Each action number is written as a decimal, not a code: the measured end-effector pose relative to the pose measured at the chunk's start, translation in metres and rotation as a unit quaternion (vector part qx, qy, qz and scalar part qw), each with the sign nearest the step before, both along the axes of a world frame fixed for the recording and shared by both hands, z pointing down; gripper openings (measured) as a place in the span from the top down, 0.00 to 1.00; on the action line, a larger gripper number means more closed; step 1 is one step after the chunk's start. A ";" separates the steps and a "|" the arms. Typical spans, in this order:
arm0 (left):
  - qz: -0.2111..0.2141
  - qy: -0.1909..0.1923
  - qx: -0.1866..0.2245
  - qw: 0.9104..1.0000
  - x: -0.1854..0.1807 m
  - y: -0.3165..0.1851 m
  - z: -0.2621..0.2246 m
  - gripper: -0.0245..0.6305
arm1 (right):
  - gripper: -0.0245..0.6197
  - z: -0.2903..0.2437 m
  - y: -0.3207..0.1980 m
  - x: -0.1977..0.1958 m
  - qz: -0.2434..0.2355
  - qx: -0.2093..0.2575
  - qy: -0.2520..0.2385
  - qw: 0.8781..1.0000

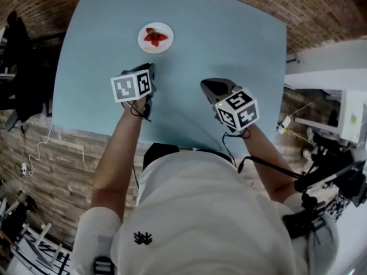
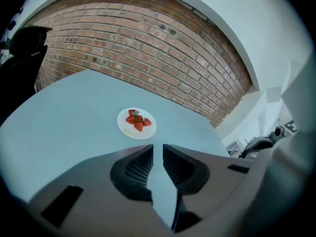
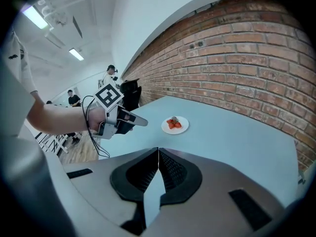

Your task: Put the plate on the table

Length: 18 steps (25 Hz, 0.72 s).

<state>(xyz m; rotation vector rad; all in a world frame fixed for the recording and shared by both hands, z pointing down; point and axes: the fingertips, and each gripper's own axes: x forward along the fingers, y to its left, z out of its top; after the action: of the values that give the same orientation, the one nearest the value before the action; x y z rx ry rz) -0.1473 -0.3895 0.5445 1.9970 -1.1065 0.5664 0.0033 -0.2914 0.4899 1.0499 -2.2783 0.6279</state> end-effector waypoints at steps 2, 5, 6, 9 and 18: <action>0.001 -0.003 0.008 1.000 0.005 0.019 -0.010 0.87 | 0.95 -0.004 0.010 0.004 -0.008 0.008 -0.003 1.000; -0.006 0.004 0.010 1.000 0.013 0.055 -0.024 0.93 | 0.95 -0.010 0.032 0.012 -0.021 0.019 -0.005 1.000; -0.008 0.011 0.011 1.000 0.017 0.069 -0.030 0.95 | 0.95 -0.012 0.040 0.015 -0.027 0.023 -0.005 0.999; 0.000 0.028 0.020 0.999 0.034 0.111 -0.048 0.96 | 0.95 -0.019 0.067 0.025 -0.044 0.040 -0.002 0.998; 0.004 0.054 0.068 0.996 0.066 0.233 -0.099 0.96 | 0.95 -0.032 0.150 0.054 -0.065 0.060 -0.008 0.996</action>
<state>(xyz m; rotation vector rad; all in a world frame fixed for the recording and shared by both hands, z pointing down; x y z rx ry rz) -0.0808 -0.1561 0.4457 2.1229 -1.0977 0.3913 0.0576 -0.1419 0.4579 0.9455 -2.4010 0.4529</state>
